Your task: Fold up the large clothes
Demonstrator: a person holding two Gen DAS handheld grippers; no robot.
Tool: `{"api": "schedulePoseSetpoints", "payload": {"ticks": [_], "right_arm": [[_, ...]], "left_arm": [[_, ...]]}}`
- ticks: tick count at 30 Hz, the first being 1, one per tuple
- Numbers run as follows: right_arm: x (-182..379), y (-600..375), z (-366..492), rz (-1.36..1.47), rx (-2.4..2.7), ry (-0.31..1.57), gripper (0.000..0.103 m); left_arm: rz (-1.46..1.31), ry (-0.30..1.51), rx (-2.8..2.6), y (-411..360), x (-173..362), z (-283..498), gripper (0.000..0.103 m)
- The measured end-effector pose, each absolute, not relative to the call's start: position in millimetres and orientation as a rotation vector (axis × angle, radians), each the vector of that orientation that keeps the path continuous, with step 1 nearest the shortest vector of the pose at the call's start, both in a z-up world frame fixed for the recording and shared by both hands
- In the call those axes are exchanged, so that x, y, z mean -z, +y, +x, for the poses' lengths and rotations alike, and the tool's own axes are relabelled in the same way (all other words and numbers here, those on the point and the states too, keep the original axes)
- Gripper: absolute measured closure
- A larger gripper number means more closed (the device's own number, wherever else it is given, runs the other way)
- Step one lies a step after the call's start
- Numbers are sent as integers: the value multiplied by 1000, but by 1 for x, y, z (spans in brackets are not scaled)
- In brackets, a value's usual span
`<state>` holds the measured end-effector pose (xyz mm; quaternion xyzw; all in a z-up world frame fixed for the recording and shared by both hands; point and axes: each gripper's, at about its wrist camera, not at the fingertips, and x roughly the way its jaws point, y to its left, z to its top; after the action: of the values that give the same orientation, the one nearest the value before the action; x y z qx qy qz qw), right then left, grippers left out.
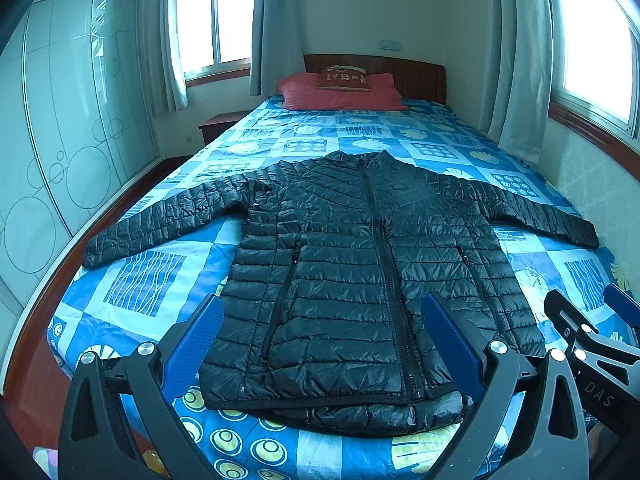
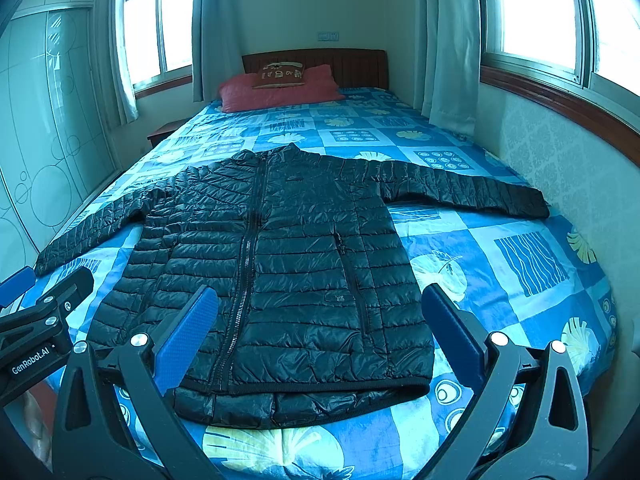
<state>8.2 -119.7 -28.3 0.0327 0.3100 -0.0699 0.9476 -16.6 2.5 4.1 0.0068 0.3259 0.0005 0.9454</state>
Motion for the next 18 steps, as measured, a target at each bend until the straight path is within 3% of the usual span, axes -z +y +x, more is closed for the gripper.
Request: {"api": "schedulePoseSetpoints", "payload": {"ticks": [18], "right_arm": [[32,-119,9,64,139,638,2]], "left_arm": [[11,681,0,5,0,-11,5]]}}
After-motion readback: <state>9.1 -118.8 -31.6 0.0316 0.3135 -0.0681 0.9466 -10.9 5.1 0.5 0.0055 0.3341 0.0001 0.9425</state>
